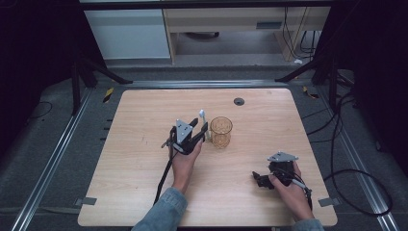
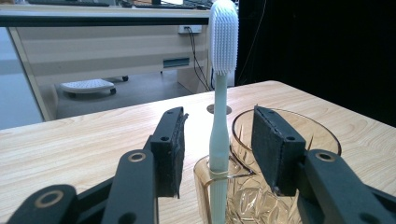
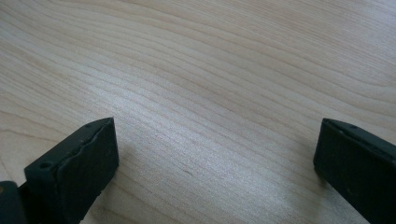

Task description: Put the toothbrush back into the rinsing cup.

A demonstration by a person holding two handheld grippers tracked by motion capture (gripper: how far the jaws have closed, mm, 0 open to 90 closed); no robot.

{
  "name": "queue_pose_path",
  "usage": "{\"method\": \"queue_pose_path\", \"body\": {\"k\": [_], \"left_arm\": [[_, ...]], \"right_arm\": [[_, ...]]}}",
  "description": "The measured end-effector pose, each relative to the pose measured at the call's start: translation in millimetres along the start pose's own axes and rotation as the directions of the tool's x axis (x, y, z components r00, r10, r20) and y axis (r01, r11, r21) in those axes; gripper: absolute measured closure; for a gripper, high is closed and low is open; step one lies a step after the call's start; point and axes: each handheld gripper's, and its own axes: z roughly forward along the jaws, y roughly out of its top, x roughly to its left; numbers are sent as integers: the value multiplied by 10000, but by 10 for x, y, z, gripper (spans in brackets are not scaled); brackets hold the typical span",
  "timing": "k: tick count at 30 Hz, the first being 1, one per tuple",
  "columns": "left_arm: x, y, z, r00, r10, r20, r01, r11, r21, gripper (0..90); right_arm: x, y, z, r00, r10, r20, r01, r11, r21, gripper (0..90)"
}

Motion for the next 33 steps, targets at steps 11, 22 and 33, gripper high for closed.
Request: {"method": "queue_pose_path", "body": {"k": [11,22,33], "left_arm": [[24,45,-22,9977,577,343,-595,9968,532,490],[131,127,-137,9914,1062,759,-1157,9841,1350,346],[260,164,-269,9807,1614,1102,-1825,9582,2205,210]], "right_arm": [[0,0,-1,10000,0,-12,0,10000,-1,4],[0,0,-1,10000,5,-12,-5,10000,0,4],[0,0,-1,10000,3,-13,-3,10000,0,4]]}}
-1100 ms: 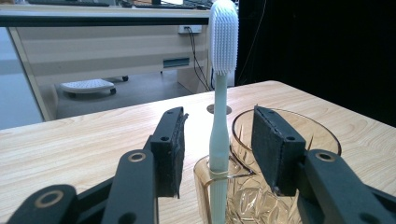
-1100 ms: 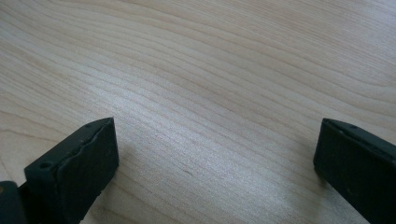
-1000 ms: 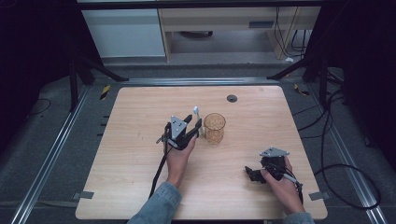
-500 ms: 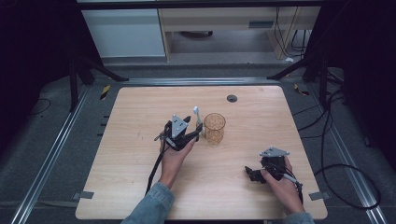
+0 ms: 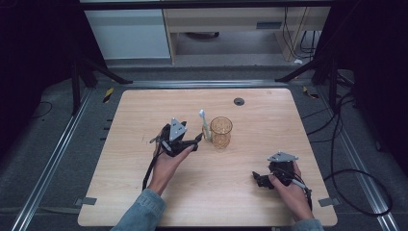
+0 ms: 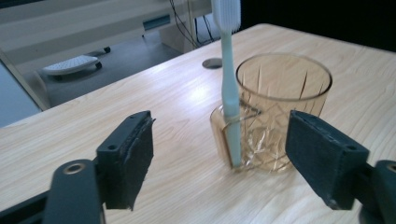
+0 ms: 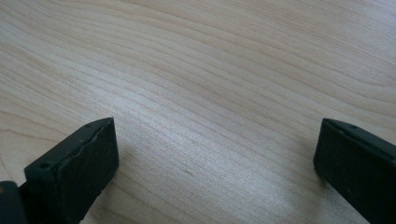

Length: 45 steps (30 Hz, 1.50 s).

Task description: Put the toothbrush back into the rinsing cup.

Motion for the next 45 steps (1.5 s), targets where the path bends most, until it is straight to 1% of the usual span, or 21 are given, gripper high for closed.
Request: {"method": "queue_pose_path", "body": {"k": [2,5,8,9,12,13,14,15,16,17,19,20,22,25,28,30,34,39,40,42,45], "left_arm": [[26,-6,-12,9998,-7,184,3,9998,218,179],[26,-21,-10,9989,111,461,-140,9980,614,135],[5,-36,-7,9954,655,692,-730,9912,1107,99],[-8,-41,-2,9948,683,751,-769,9898,1197,93],[-26,-58,0,9895,928,1111,-1113,9783,1745,76],[-34,-63,-3,9884,986,1155,-1192,9750,1877,73],[-33,-64,-17,9864,1149,1174,-1369,9700,2007,72],[-38,-69,-27,9869,1108,1171,-1333,9695,2056,73],[-36,-70,-41,9870,1071,1195,-1313,9672,2177,73],[-26,-69,-61,9863,1118,1212,-1377,9628,2323,73],[-21,-79,-91,9877,1047,1157,-1308,9600,2476,73],[-12,-82,-107,9886,1000,1128,-1266,9570,2611,73],[6,-93,-130,9922,727,1013,-987,9543,2821,73],[40,-113,-156,9953,453,859,-707,9443,3214,59],[77,-127,-185,9970,284,721,-522,9339,3538,57],[100,-130,-213,9971,126,754,-385,9348,3530,54],[160,-138,-295,9974,355,620,-564,9238,3786,50],[320,-202,-392,9993,347,168,-386,9073,4188,45],[360,-222,-410,9996,284,68,-286,9036,4274,45],[447,-266,-441,10000,90,15,-88,9023,4311,45],[571,-342,-478,9997,-147,-175,209,8974,4406,46]], "right_arm": [[0,0,0,10000,3,1,-3,10000,0,4],[0,0,0,10000,-1,1,1,10000,-1,4],[0,0,0,10000,-1,1,1,10000,0,3],[0,0,0,10000,1,1,-1,10000,-2,4],[0,0,0,10000,-1,3,1,10000,0,3],[0,0,0,10000,2,0,-2,10000,0,4],[0,0,1,10000,-3,10,3,10000,-1,3],[0,0,0,10000,-1,1,1,10000,0,4],[0,0,0,10000,0,2,0,10000,0,3],[0,0,0,10000,2,1,-2,10000,1,4],[-2,0,0,10000,-21,3,21,10000,-5,4],[-1,0,1,10000,-4,11,4,10000,0,4],[0,0,0,10000,0,1,0,10000,-1,4],[0,0,1,10000,-4,12,4,10000,-1,3],[0,0,1,10000,-3,12,3,10000,0,4],[0,0,0,10000,1,4,-1,10000,-1,4],[0,0,1,10000,-5,14,5,10000,-1,4],[1,0,0,10000,0,5,0,10000,-1,4],[1,0,0,10000,1,3,-1,10000,-2,4],[1,0,0,10000,3,4,-3,10000,0,4],[1,0,0,10000,8,5,-8,10000,2,4]]}}
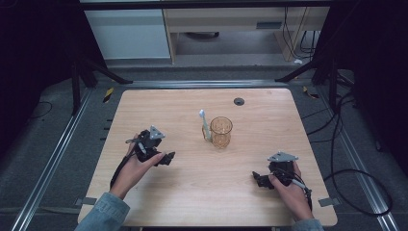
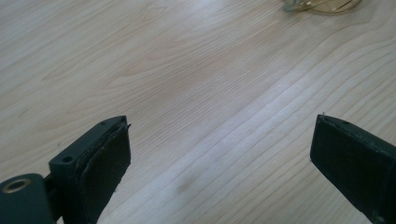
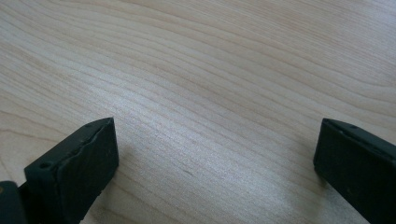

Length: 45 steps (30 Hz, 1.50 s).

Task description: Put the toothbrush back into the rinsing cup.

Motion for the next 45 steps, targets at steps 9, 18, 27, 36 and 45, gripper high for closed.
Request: {"method": "queue_pose_path", "body": {"k": [9,18,27,36,45], "left_arm": [[308,-236,-9,9970,-629,-448,643,9974,315,48],[630,-445,34,9861,-1431,-845,1456,9891,241,53],[783,-573,215,9736,-2051,-998,2056,9786,-53,53],[845,-667,365,9640,-2470,-985,2444,9689,-381,41],[835,-692,392,9652,-2427,-980,2371,9693,-654,6]], "right_arm": [[0,0,0,10000,-3,0,3,10000,-1,4],[0,0,0,10000,-1,-1,1,10000,-2,4],[0,0,1,10000,-6,7,6,10000,-2,4],[0,0,0,10000,0,0,0,10000,-1,4],[0,0,0,10000,-3,0,3,10000,-3,4]]}}
